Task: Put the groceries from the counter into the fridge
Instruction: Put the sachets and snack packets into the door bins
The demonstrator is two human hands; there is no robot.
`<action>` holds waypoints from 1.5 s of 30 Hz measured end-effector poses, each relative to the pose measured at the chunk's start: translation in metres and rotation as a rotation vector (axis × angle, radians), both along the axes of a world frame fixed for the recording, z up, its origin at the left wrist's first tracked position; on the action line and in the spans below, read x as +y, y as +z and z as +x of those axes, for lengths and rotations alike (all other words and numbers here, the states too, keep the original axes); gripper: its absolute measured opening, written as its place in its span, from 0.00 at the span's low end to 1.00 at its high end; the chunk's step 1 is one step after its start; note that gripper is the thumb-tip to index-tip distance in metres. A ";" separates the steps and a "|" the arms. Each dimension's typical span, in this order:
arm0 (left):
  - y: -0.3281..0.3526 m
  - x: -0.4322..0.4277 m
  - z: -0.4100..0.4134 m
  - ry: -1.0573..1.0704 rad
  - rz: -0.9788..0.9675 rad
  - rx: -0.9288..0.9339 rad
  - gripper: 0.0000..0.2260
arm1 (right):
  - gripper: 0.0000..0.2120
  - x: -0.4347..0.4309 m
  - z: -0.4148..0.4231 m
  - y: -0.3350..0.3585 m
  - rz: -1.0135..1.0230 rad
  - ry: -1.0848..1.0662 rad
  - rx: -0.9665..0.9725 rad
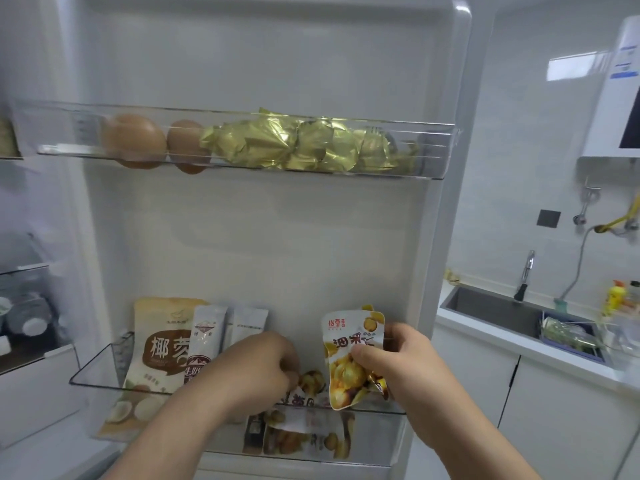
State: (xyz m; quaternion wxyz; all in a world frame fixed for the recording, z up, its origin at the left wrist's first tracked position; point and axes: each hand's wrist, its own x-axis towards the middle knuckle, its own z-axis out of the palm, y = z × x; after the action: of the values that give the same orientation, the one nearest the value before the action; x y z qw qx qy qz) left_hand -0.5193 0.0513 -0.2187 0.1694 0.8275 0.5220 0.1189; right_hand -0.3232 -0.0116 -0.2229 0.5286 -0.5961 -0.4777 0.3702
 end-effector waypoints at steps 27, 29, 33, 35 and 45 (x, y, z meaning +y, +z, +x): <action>-0.002 -0.019 -0.059 -0.128 -0.042 -0.274 0.03 | 0.05 0.032 -0.046 0.005 -0.095 0.156 -0.113; -0.002 -0.019 -0.060 -0.138 -0.046 -0.283 0.03 | 0.07 0.033 -0.048 0.003 -0.021 0.127 -0.092; -0.005 -0.018 -0.062 -0.144 -0.044 -0.302 0.03 | 0.10 0.035 -0.048 0.001 -0.089 0.147 -0.174; -0.005 -0.018 -0.063 -0.150 -0.042 -0.302 0.03 | 0.09 0.038 -0.047 -0.001 -0.180 0.180 -0.206; -0.006 -0.020 -0.067 -0.160 -0.048 -0.306 0.03 | 0.09 0.041 -0.041 -0.003 -0.402 0.321 -0.323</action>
State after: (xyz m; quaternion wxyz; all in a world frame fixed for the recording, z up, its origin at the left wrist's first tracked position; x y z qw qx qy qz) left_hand -0.5868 0.0316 -0.2251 0.2757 0.8343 0.4252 0.2172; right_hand -0.3643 0.0293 -0.2263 0.2517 -0.6567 -0.5611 0.4365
